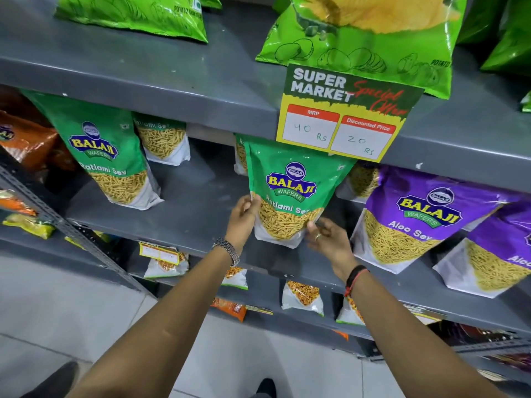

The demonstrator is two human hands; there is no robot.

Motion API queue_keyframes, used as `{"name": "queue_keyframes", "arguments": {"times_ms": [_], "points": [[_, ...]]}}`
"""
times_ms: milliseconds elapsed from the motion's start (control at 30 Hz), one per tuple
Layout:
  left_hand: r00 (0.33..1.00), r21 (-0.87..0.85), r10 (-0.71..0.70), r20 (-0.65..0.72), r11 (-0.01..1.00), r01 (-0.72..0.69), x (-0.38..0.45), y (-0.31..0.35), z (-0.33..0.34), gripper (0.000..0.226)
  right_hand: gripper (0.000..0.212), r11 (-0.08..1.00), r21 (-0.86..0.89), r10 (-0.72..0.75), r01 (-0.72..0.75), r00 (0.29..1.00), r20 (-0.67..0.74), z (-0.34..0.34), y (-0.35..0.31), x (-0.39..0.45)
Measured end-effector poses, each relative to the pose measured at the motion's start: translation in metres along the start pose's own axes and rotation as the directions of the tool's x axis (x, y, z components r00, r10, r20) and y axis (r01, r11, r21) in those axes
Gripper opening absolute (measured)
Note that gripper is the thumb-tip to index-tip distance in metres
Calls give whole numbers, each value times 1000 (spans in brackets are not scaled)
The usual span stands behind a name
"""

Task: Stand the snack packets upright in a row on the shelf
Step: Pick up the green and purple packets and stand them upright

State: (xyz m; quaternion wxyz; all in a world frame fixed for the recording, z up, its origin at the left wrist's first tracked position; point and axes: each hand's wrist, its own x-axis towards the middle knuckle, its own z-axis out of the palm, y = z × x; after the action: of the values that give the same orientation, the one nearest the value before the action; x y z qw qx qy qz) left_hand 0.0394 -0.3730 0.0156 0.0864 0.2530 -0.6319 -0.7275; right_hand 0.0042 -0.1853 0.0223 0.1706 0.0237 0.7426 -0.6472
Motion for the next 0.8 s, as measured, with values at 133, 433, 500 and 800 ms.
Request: {"name": "queue_keyframes", "arguments": {"times_ms": [133,433,500,800], "points": [[1000,-69,8,-10,998,-8,0,-1,-6,21,35,996,88,20,-18,1000,-15,20,5,-5],[981,-152,-14,-192,988,-16,23,20,-44,44,38,991,114,74,-70,997,-35,88,-9,16],[974,-139,-18,-225,990,-14,27,21,-48,43,36,991,116,75,-71,997,-29,95,-8,20],[859,-89,8,-513,994,-62,6,-2,-25,34,45,996,59,79,-74,992,-100,37,19,7]]}}
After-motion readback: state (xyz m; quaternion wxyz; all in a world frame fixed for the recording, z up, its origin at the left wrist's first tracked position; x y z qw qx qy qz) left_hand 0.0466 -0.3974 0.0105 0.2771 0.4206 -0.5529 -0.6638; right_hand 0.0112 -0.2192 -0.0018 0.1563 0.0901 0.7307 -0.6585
